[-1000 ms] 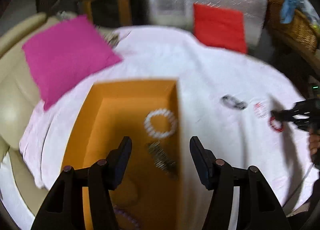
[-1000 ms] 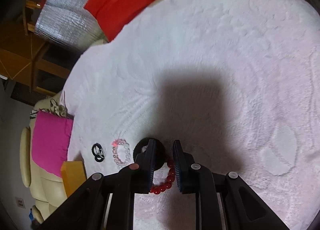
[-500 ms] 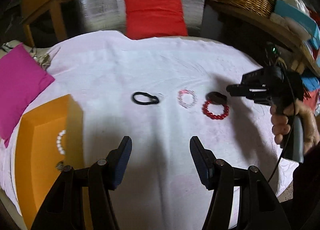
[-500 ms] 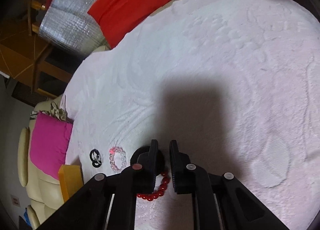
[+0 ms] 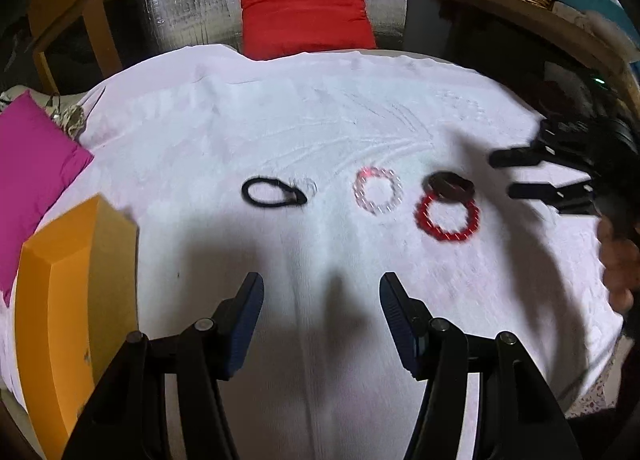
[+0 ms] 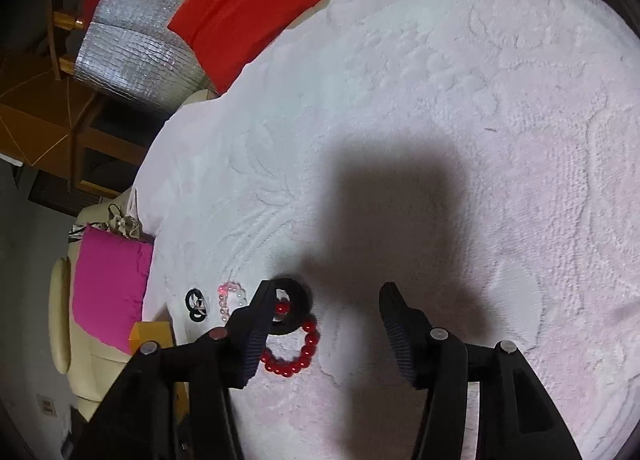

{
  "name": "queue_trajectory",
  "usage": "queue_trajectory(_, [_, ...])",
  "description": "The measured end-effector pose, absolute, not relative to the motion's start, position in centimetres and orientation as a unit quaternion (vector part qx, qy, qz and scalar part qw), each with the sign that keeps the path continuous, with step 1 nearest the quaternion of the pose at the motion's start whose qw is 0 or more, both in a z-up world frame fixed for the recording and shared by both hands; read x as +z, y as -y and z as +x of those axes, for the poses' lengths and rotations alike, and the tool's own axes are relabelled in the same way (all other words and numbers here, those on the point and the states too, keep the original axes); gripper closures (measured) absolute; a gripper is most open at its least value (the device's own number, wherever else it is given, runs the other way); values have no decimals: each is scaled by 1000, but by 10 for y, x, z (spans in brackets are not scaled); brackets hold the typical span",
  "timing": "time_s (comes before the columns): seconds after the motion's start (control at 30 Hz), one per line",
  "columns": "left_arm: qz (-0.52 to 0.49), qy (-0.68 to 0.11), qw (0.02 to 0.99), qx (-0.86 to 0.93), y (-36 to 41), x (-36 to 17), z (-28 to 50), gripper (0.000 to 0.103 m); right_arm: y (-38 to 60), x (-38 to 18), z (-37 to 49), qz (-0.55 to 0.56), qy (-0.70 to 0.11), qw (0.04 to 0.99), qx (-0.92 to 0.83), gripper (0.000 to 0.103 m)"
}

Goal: Organize jewelry
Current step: 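Grasp the pink bead bracelet with the left tool while the right tool grasps the black hair tie, then lift the pink bracelet and the black hair tie off the table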

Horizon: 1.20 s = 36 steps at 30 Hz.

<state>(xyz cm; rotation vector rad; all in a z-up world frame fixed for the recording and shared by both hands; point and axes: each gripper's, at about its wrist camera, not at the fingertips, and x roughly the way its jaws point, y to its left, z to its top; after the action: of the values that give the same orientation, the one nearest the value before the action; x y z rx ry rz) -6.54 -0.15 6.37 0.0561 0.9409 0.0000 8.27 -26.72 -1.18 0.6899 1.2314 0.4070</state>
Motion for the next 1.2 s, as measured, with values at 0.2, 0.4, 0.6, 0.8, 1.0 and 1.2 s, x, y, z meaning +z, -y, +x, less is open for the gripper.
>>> queue_trajectory(0.2, [14,-468,883,-38,12,55,-11,42,259,-12,83,306,-559,743,202,54])
queue_trajectory(0.4, [25,-489,870,-61,21,39,22,59,238,-24,90,295,-573,737,204,58])
queue_trajectory(0.6, [42,-497,860,-102,30,29,34,86,217,-24,94,285,-574,739,207,75])
queue_trajectory(0.8, [37,-488,865,-114,27,27,32,96,199,-16,92,234,-569,764,195,92])
queue_trajectory(1.0, [24,-473,874,-108,17,36,13,95,217,1,89,267,-531,782,188,92])
queue_trajectory(1.2, [13,-453,885,-105,5,49,-22,96,222,15,83,276,-515,789,192,92])
